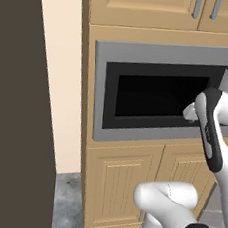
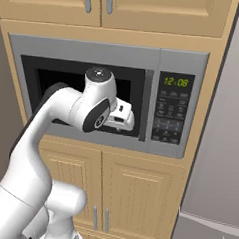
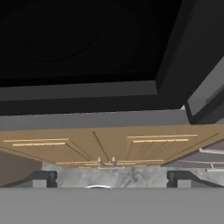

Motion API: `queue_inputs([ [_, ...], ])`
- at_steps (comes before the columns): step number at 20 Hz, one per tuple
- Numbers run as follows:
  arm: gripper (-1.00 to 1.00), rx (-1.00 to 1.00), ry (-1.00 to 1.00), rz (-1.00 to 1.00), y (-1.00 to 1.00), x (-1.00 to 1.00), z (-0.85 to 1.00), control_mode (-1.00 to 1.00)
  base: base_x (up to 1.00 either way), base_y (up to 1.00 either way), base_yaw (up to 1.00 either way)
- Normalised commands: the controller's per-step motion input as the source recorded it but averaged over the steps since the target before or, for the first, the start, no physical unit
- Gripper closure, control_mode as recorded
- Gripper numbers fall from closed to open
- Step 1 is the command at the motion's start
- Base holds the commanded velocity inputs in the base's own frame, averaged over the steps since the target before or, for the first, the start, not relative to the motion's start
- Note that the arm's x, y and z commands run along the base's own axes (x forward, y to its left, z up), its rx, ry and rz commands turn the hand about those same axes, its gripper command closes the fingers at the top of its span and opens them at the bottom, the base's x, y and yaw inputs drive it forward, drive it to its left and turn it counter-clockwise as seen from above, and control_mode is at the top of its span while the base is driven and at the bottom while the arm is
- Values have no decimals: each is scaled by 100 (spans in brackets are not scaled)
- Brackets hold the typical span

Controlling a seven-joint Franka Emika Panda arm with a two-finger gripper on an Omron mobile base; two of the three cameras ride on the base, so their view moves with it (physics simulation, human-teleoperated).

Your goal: Pick the chicken drumstick from the counter and place it in the microwave. Then turn on the microwave.

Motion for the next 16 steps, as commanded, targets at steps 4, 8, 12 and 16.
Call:
queue_inputs([
  [4,-100,0,-5,-4,-38,0,0,-100,0,0,0],
  [8,-100,0,-4,-3,-36,0,0,-100,0,0,0],
  [12,-100,0,-7,-2,-32,0,0,-100,0,0,0],
  [16,-100,0,-10,0,-25,0,0,-100,0,0,0],
])
